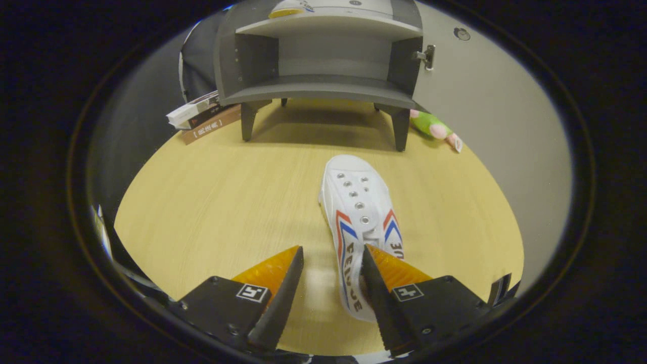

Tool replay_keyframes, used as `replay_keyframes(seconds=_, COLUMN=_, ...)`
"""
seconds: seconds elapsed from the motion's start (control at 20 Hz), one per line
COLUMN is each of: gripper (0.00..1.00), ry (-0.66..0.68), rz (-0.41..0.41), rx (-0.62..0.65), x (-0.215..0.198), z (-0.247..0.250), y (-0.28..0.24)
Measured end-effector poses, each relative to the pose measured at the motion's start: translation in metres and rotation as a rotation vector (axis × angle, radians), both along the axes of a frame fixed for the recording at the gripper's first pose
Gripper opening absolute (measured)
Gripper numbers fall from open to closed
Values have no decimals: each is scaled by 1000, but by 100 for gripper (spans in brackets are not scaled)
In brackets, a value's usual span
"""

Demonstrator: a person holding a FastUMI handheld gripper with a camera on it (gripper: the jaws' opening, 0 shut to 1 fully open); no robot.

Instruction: Open the shoe cabinet door, grab the shoes and put them into the shoe cabinet, then close the shoe cabinet door.

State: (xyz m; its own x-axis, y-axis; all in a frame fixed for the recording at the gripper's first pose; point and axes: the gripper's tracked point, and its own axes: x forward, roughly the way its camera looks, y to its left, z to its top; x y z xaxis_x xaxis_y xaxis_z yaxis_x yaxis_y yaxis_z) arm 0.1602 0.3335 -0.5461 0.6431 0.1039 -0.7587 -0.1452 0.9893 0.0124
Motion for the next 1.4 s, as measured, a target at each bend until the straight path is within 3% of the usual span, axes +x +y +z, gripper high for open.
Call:
replay_keyframes(seconds=0.15, gripper=71, ry=6, rz=-2, rx=-4, x=2, z=-2, y=-3)
replay_keyframes(seconds=0.25, gripper=61, ry=4, rz=22, rx=12, x=-4, z=5, y=0)
replay_keyframes(seconds=0.4, gripper=57, ry=-7, rz=50, rx=-1, x=-5, z=2, y=-7)
replay_keyframes(seconds=0.55, gripper=21, ry=-7, rz=-7, rx=-12, x=0, z=-5, y=-13)
replay_keyframes(seconds=0.7, gripper=4, ry=-14, rz=-5, rx=13, x=1, z=0, y=-10)
replay_keyframes(seconds=1.4, gripper=4, ry=-238, rz=3, rx=67, x=14, z=167, y=8)
